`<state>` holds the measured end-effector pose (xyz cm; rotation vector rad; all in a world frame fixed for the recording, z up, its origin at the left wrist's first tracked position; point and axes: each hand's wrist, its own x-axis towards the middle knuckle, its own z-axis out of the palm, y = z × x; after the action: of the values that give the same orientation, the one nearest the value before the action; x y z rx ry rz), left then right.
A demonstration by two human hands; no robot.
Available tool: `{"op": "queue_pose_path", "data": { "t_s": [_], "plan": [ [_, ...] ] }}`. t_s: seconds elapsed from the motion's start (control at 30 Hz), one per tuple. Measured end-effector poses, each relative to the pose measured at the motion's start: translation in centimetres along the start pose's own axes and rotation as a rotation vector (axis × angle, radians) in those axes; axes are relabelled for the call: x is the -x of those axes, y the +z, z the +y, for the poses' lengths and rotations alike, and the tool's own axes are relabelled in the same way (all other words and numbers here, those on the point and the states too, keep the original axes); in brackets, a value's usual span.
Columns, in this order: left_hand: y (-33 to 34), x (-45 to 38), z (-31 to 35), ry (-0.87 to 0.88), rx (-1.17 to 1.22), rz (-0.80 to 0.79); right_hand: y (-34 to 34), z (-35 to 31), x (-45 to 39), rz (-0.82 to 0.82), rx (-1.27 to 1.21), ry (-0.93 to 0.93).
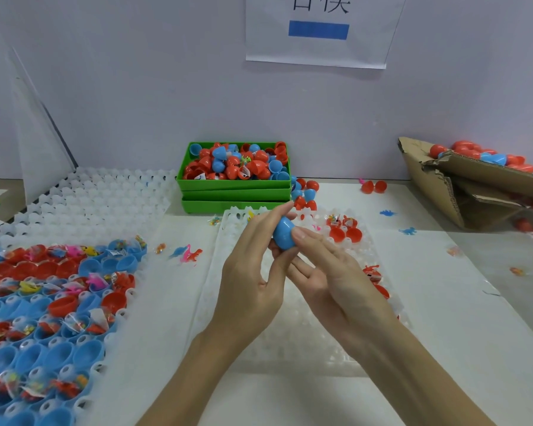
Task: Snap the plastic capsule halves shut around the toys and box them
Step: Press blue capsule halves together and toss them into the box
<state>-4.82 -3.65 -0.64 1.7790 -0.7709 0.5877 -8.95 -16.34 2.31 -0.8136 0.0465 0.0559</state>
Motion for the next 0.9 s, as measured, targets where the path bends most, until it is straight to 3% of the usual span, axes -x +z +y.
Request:
{"op": "queue_pose_path", "data": {
  "t_s": [0.63,0.9],
  "plan": [
    [0.29,-0.08,-0.01,0.038,-0.085,0.001,-0.30,0.19,-0.05,-0.041,-0.013,0.018],
    [-0.28,-0.19,0.07,0.008,-0.086,0.013,-0.27,0.67,-0.20,0.031,0.028,-0.023]
  ]
}}
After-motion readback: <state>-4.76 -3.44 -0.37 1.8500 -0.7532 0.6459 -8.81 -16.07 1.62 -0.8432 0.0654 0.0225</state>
